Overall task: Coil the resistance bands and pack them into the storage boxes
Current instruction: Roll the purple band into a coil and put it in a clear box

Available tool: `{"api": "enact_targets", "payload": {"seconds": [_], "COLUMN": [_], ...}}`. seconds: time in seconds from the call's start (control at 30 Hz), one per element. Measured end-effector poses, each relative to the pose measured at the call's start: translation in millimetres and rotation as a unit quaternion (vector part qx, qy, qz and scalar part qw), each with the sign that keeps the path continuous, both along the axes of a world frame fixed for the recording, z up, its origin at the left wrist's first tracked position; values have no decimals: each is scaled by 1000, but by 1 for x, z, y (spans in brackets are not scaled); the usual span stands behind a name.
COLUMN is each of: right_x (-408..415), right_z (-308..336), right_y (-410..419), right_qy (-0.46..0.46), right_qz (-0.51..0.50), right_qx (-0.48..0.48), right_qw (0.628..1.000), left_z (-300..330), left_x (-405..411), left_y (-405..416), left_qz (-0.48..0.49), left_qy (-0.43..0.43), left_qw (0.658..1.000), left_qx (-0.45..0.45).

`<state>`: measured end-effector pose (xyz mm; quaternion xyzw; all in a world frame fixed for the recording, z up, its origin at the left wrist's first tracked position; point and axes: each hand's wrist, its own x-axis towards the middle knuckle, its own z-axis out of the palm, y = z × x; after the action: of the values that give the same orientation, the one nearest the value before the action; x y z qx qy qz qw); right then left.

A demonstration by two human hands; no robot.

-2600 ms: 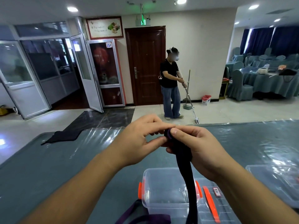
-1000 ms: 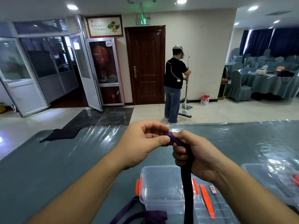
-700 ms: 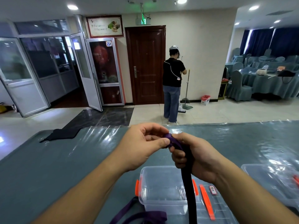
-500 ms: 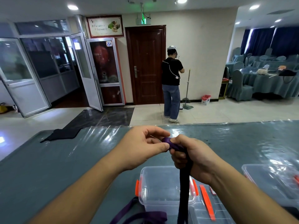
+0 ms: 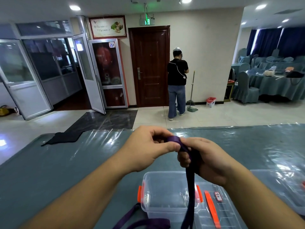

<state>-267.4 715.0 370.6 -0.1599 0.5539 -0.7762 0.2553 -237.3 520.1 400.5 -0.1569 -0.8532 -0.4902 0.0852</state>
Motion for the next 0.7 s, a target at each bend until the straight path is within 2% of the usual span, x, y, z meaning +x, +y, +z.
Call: {"api": "enact_targets", "payload": {"seconds": [0.13,0.23,0.3,0.37,0.47,0.57,0.63,0.7], "right_x": [4,5,3,0,-3,-4,-5,-6], "right_z": [0,-2,-3,-2,0,3,4,8], "right_y": [-6,-8,-8,-7,-5,-4,-4,-4], "right_qy": [-47,-73,-79,-66,-52,-58,-50,-37], "right_qz": [9,19,8,-12,-37,-31,-21,-23], "right_qx": [-37,-89,-106,-86,-25,50,88,100], "right_qw": [998,993,991,994,998,997,995,994], "left_z": [-10,-21,-28,-31,-23,-8,1,5], "left_x": [-4,-6,-9,-14,-15,-16,-15,-17], "left_y": [12,26,31,29,18,6,2,1], "left_qz": [-9,-34,-22,-4,-27,-55,-56,-44], "left_qy": [-14,-70,-71,-53,-62,-56,-38,-27], "left_qw": [988,956,949,963,977,996,994,995], "left_qx": [154,281,307,263,201,31,-81,-85]}}
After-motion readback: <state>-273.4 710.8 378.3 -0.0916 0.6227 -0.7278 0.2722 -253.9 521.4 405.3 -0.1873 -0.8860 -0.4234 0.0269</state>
